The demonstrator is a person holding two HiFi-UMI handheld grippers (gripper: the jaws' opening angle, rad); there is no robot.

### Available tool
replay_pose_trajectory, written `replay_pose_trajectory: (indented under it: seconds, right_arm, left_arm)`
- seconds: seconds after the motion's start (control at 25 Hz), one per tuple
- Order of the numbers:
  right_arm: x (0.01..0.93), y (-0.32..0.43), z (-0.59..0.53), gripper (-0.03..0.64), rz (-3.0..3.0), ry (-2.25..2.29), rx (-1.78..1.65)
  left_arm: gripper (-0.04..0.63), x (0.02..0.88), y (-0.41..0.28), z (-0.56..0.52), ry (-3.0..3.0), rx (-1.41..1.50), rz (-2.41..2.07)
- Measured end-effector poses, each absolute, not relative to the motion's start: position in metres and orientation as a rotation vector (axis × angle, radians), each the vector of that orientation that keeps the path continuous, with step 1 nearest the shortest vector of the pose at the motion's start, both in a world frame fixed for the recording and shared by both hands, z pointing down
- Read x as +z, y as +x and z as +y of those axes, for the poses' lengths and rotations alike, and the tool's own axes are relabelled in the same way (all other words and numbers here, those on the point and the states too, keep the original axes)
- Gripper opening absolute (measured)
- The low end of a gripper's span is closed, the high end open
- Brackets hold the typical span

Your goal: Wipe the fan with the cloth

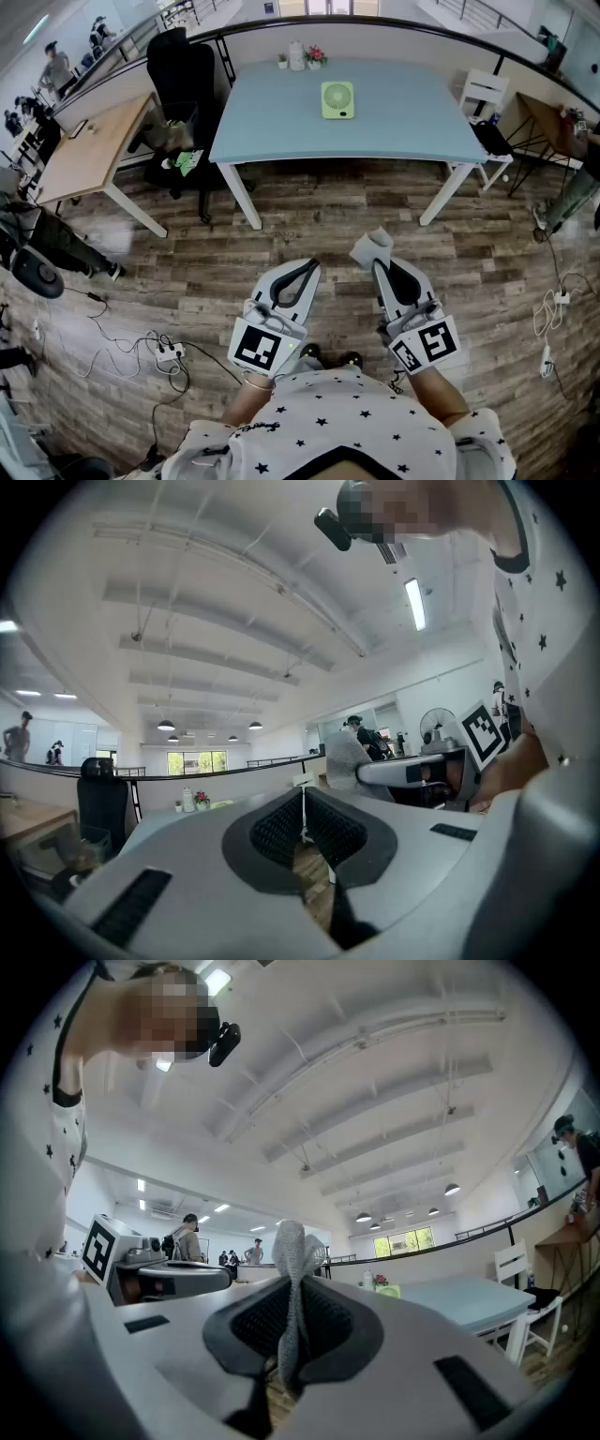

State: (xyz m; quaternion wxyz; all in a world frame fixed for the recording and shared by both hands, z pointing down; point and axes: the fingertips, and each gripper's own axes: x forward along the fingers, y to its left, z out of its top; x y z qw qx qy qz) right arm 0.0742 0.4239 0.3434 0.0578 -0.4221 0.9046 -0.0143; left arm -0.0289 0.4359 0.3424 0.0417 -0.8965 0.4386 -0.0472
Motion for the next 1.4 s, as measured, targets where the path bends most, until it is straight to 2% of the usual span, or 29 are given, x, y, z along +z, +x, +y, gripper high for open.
replay_pose_trajectory:
  seconds: [0.6, 1.4]
  right_arm:
    - [0.345, 0.09, 0.431, 0.026, 2.705, -1.27, -0.112]
    - [0.348, 0.167, 0.44, 0.029, 2.672, -1.277, -0.116]
  left_arm:
    - [0.032, 0.343, -0.024, 0.446, -2.753, -0.124, 1.382]
    - [0.032, 0.342, 0.058, 0.448, -2.769, -0.118, 1.303]
